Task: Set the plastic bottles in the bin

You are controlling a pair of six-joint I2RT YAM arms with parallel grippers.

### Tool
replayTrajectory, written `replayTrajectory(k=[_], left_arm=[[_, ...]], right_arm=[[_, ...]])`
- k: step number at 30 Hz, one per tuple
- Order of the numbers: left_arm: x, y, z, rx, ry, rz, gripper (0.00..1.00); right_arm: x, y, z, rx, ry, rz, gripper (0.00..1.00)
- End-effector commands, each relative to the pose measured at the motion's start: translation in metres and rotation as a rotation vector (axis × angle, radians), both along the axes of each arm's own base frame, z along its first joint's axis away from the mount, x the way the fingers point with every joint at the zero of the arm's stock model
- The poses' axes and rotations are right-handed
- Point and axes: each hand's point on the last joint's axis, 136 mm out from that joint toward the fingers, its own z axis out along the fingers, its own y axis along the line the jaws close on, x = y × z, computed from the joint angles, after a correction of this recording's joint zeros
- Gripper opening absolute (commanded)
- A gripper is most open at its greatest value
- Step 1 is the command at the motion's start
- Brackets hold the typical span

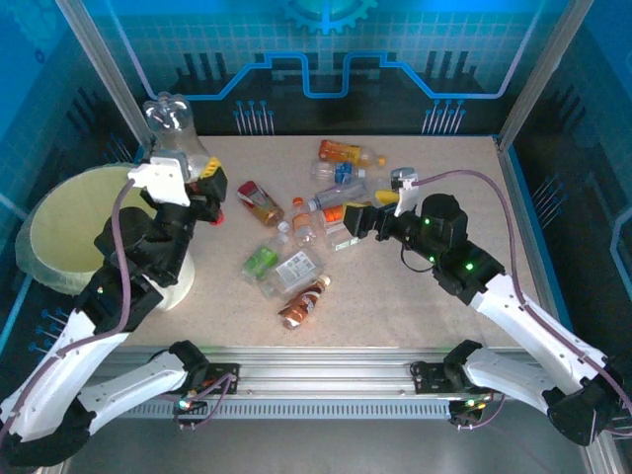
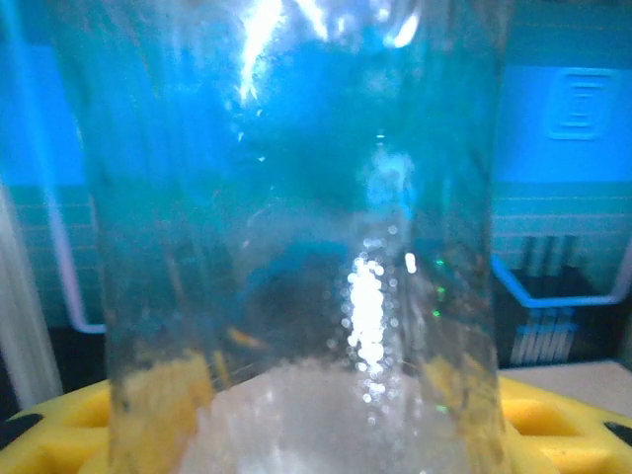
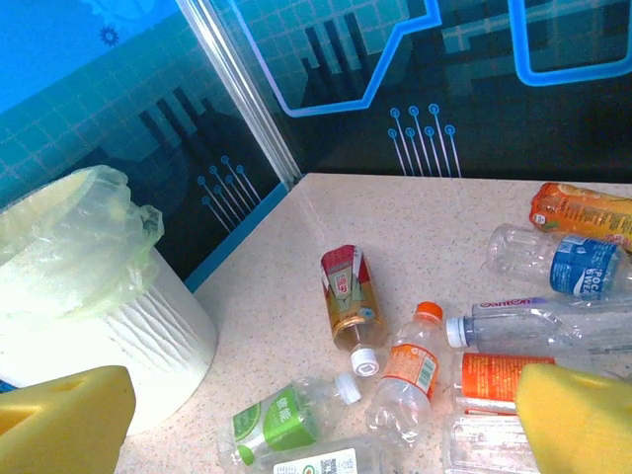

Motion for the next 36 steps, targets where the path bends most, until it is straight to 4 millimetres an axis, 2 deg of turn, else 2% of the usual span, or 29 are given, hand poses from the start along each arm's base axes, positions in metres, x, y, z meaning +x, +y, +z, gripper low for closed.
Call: replayTrajectory(k=[1, 7, 11, 18, 23, 27, 36], left_arm=[[-0.001, 0.049, 0.023, 0.051, -0.08, 0.268, 0.49], [0.003, 0.126, 0.011, -0.002, -0.09, 0.563, 0.49], [0.004, 0.161, 0.003, -0.007, -0.097, 0.682, 0.5], [0.013, 0.222, -0.042, -0.095, -0.036, 0.819, 0.5], [0.021, 0.251, -0.078, -0.122, -0.044, 0.777, 0.52], [0.026, 0.276, -0.116, -0.187, 0.001, 0.757, 0.52], [0.041, 0.287, -0.165, -0.261, 0.08, 0.761, 0.58]], right_arm=[[-0.003, 0.005, 0.011, -0.006, -0.02, 0.034, 1.0], [-0.003, 0.005, 0.011, -0.009, -0.016, 0.034, 1.0], [-0.003, 0.008, 0.012, -0.012, -0.014, 0.053, 1.0], [-0.001, 0.014, 0.012, -0.008, -0.002, 0.076, 1.0], [-0.001, 0.013, 0.01, -0.019, 0.001, 0.072, 1.0], [0.0, 0.011, 0.009, -0.027, 0.005, 0.065, 1.0], [0.005, 0.009, 0.004, -0.02, 0.03, 0.032, 1.0]])
